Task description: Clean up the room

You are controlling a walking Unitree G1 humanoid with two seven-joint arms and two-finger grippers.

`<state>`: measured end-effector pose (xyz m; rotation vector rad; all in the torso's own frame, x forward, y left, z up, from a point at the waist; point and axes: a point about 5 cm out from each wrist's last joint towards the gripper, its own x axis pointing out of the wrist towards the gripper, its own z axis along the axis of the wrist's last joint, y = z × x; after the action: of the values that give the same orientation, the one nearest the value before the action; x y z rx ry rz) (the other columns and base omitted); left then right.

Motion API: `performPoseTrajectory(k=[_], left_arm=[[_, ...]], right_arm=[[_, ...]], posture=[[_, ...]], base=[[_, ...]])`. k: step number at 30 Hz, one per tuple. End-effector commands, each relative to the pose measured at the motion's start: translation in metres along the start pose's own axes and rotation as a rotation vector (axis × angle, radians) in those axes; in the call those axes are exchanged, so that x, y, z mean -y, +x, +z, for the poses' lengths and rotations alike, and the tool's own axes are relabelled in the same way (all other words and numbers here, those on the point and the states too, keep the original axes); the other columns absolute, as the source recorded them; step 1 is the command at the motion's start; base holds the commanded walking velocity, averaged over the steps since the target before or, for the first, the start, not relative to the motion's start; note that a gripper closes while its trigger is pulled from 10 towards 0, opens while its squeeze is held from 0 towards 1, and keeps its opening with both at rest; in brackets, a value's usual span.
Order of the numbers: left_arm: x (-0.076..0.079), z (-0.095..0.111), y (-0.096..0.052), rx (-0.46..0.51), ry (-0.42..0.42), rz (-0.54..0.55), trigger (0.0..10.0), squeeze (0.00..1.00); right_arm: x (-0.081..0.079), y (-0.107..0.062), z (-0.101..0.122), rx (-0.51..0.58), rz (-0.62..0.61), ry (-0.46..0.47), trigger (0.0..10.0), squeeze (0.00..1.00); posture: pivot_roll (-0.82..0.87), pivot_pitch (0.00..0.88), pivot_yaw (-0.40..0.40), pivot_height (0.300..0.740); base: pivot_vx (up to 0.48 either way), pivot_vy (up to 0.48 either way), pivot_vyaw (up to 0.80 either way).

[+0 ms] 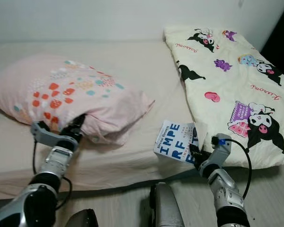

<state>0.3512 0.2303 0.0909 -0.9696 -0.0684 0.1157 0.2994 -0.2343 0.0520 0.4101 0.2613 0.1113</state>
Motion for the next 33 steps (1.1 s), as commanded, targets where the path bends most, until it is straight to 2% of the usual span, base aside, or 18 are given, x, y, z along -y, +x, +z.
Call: performPoseTrajectory(k=[1,3,4,6,7,8,10,12,14,15,16,20,21,22,24,30,32,33], left_arm=[[-0.007,0.008,-0.002,-0.002,0.056,0.033,10.0,0.00],[-0.020,0.010,-0.008,-0.068,0.210,0.082,10.0,0.00],[-0.020,0.010,-0.008,-0.068,0.210,0.082,10.0,0.00],[-0.035,0.008,-0.016,-0.166,0.321,0.141,10.0,0.00],[-0.039,0.007,-0.018,-0.188,0.335,0.153,10.0,0.00],[-0.041,0.006,-0.021,-0.238,0.407,0.118,10.0,0.00],[-0.042,0.006,-0.023,-0.271,0.455,0.086,10.0,0.00],[-0.054,0.012,-0.030,-0.364,0.613,0.116,10.0,0.00],[-0.057,0.021,-0.030,-0.365,0.666,0.131,10.0,0.00],[-0.057,0.039,-0.027,-0.320,0.721,0.164,10.0,0.00],[-0.057,0.039,-0.027,-0.320,0.721,0.164,10.0,0.00],[-0.047,0.071,-0.018,-0.134,0.706,0.196,10.0,0.00],[-0.041,0.082,-0.015,-0.044,0.660,0.197,10.0,0.00],[-0.032,0.098,-0.012,0.098,0.558,0.184,10.0,0.00],[-0.030,0.102,-0.011,0.134,0.519,0.179,10.0,0.00],[-0.028,0.106,-0.010,0.124,0.515,0.163,10.0,0.00],[-0.028,0.097,-0.007,-0.037,0.564,0.110,10.0,0.00],[-0.028,0.097,-0.007,-0.037,0.564,0.110,10.0,0.00]], right_arm=[[-0.003,-0.001,-0.010,-0.034,-0.001,0.013,10.0,0.00],[-0.004,-0.001,-0.011,-0.039,-0.001,0.014,10.0,0.00],[-0.004,-0.001,-0.011,-0.039,-0.001,0.014,10.0,0.00],[-0.003,-0.001,-0.012,-0.043,-0.002,0.013,10.0,0.00],[-0.003,-0.002,-0.012,-0.044,-0.002,0.013,10.0,0.00],[-0.004,-0.001,-0.012,-0.046,-0.002,0.013,10.0,0.00],[-0.004,-0.001,-0.013,-0.047,-0.002,0.013,10.0,0.00],[-0.005,0.000,-0.012,-0.048,0.000,0.013,10.0,0.00],[-0.005,0.001,-0.012,-0.047,0.001,0.013,10.0,0.00],[-0.005,0.001,-0.011,-0.047,0.002,0.014,10.0,0.00],[-0.005,0.001,-0.011,-0.047,0.002,0.014,10.0,0.00],[-0.006,0.002,-0.012,-0.047,0.004,0.019,10.0,0.00],[-0.007,0.002,-0.013,-0.047,0.005,0.021,10.0,0.00],[-0.009,0.001,-0.014,-0.048,0.007,0.024,10.0,0.00],[-0.009,0.001,-0.015,-0.048,0.007,0.025,10.0,0.00],[-0.006,-0.003,-0.017,-0.050,0.000,0.026,10.0,0.00],[-0.003,-0.005,-0.016,-0.049,-0.011,0.025,10.0,0.00],[-0.003,-0.005,-0.016,-0.049,-0.011,0.025,10.0,0.00]], posture=[[-0.05,0.157,-0.044,0.585],[-0.05,0.159,-0.042,0.585],[-0.05,0.159,-0.042,0.585],[-0.04,0.157,-0.044,0.585],[-0.04,0.157,-0.044,0.585],[-0.04,0.155,-0.046,0.585],[-0.04,0.155,-0.046,0.585],[-0.03,0.153,-0.049,0.585],[-0.03,0.155,-0.048,0.585],[-0.02,0.157,-0.050,0.585],[-0.02,0.157,-0.050,0.585],[-0.02,0.161,-0.047,0.585],[-0.02,0.165,-0.044,0.585],[-0.03,0.169,-0.040,0.585],[-0.03,0.169,-0.040,0.585],[-0.03,0.175,-0.036,0.585],[-0.03,0.183,-0.033,0.585],[-0.03,0.183,-0.033,0.585]], base=[[0.000,0.000,0.00],[0.000,0.000,0.00],[0.000,0.000,0.00],[0.000,0.000,0.00],[0.000,0.000,0.00],[0.000,0.000,0.00],[0.000,0.000,0.00],[0.000,0.000,0.00],[0.000,0.000,0.00],[0.000,0.000,0.00],[0.000,0.000,0.00],[0.000,0.000,0.00],[0.000,0.000,0.00],[0.000,0.000,0.00],[0.000,0.000,0.00],[0.000,0.000,0.00],[0.000,0.000,0.00],[0.000,0.000,0.00]])
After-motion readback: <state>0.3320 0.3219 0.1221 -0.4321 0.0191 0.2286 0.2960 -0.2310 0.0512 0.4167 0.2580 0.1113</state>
